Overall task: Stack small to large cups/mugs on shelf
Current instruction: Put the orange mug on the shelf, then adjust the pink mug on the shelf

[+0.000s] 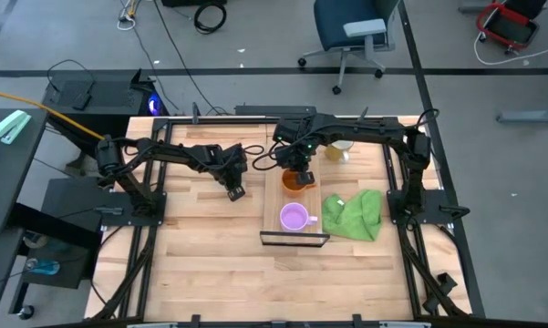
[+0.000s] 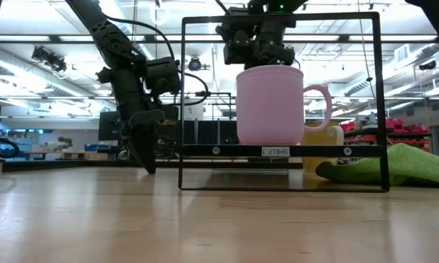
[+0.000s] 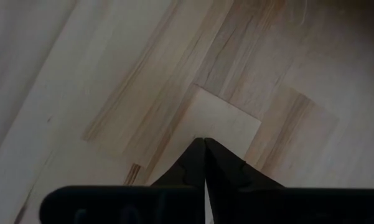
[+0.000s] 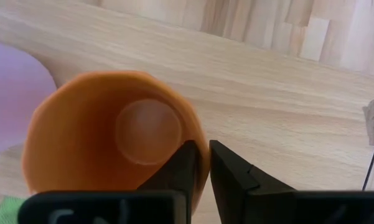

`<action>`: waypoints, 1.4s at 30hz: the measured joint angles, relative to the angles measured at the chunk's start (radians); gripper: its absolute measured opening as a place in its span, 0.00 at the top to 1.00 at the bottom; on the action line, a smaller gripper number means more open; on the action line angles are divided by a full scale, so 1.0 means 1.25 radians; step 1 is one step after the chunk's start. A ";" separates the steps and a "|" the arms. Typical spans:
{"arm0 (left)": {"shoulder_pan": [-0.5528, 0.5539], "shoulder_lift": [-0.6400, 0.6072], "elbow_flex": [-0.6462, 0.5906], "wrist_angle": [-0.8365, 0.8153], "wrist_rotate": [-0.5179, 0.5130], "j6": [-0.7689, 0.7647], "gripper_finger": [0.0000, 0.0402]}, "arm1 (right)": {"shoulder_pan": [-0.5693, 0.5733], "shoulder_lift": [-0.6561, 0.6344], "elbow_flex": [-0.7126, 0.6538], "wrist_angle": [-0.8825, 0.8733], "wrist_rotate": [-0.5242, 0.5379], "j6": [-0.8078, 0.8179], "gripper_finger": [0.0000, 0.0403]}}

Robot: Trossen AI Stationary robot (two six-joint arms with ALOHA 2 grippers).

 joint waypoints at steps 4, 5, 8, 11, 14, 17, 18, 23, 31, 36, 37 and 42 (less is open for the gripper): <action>0.000 0.001 0.000 0.001 0.000 0.000 0.95 | 0.000 0.000 0.000 0.013 0.000 0.002 0.86; 0.000 0.001 0.000 0.001 0.000 0.000 0.94 | 0.000 0.000 0.000 0.017 0.000 0.002 0.86; 0.000 0.001 0.000 0.001 0.000 0.000 0.94 | 0.000 0.000 0.000 0.022 0.015 0.003 0.86; 0.000 0.001 0.000 0.001 0.000 0.000 0.95 | 0.000 -0.003 0.000 0.022 0.037 0.004 0.86; 0.000 0.001 0.000 0.001 0.000 0.000 0.97 | 0.000 -0.011 0.000 0.022 0.040 0.008 0.85; 0.000 0.001 0.000 0.001 0.000 0.000 0.98 | 0.000 -0.024 0.001 0.023 0.042 0.023 0.85; 0.000 0.001 0.000 0.001 0.000 0.000 0.97 | -0.001 -0.027 0.001 0.021 0.042 0.027 0.85; 0.000 0.001 0.000 0.001 0.000 0.000 0.94 | -0.005 -0.045 0.001 0.017 0.044 0.032 0.85; 0.000 0.001 0.000 0.001 -0.001 0.000 0.97 | -0.004 -0.143 0.002 -0.028 0.067 0.141 0.85; 0.000 0.001 0.000 0.001 -0.001 0.000 0.97 | 0.007 -0.258 0.001 -0.093 0.093 0.320 0.90; 0.000 0.001 0.000 0.001 -0.001 0.000 0.96 | 0.016 -0.284 -0.005 -0.097 0.115 0.344 0.93; 0.000 0.001 0.000 0.002 -0.001 0.000 0.93 | 0.092 -0.408 -0.085 -0.085 0.209 0.494 0.98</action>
